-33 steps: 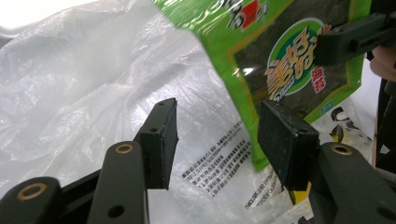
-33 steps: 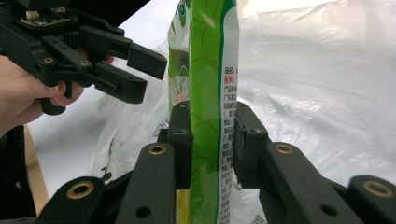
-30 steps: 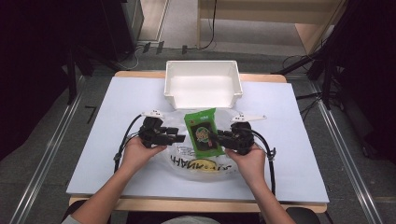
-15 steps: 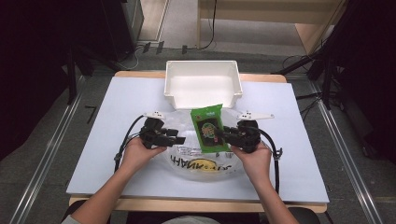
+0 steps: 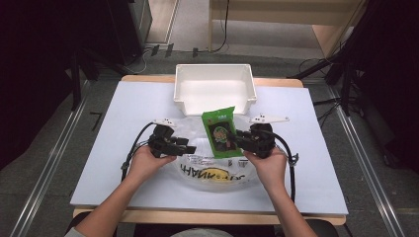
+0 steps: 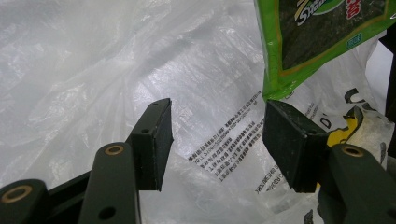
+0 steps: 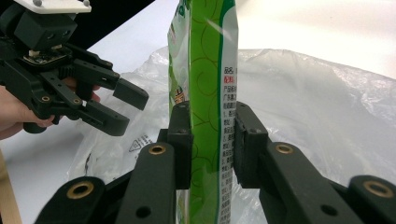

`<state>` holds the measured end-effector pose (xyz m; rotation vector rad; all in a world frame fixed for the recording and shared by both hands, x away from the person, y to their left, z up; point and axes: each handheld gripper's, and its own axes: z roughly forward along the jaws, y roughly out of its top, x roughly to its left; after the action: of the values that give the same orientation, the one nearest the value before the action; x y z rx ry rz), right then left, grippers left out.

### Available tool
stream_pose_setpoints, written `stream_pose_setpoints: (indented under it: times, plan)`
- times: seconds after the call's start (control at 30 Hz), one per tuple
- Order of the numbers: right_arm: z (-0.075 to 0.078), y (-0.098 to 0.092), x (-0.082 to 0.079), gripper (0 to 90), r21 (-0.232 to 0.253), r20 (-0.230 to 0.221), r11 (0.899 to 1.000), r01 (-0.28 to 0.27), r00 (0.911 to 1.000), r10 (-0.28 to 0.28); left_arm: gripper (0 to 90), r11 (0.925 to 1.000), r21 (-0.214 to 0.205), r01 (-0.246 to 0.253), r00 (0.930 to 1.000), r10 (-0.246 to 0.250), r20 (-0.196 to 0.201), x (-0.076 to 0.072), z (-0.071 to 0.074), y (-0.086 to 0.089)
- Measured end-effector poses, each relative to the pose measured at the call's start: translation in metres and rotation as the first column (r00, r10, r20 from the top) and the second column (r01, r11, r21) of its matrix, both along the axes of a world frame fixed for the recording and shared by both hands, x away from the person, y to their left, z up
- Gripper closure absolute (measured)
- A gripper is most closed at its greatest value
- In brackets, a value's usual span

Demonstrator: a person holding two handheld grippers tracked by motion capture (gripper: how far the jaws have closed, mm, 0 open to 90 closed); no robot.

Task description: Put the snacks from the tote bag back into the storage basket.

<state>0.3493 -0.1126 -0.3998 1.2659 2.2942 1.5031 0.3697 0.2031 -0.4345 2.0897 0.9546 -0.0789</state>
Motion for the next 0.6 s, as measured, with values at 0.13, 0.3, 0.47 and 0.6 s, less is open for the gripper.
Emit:
stream_pose_setpoints:
  times: [0.13, 0.3, 0.47, 0.6]
  plan:
    - [0.003, 0.001, 0.003, 73.9, -0.005, 0.003, 1.0, 0.002, 1.0, -0.002, 43.9, 1.0, -0.003, -0.003, 1.0, 0.003, -0.007, 0.001, -0.001, 0.001]
    - [0.01, 0.002, 0.007, 73.9, -0.005, 0.008, 1.0, 0.002, 1.0, -0.002, 43.9, 1.0, -0.001, 0.004, 0.9999, -0.004, -0.016, 0.0, -0.002, 0.0]
    - [0.017, 0.003, 0.013, 73.9, 0.0, 0.008, 1.0, -0.002, 1.0, 0.002, 44.0, 1.0, 0.0, 0.008, 0.9997, -0.008, -0.023, 0.0, -0.004, -0.003]
    - [0.026, 0.005, 0.018, 73.9, -0.009, 0.02, 1.0, -0.007, 0.9998, 0.007, 44.0, 1.0, -0.003, 0.004, 0.9996, -0.004, -0.028, 0.001, -0.006, -0.002]
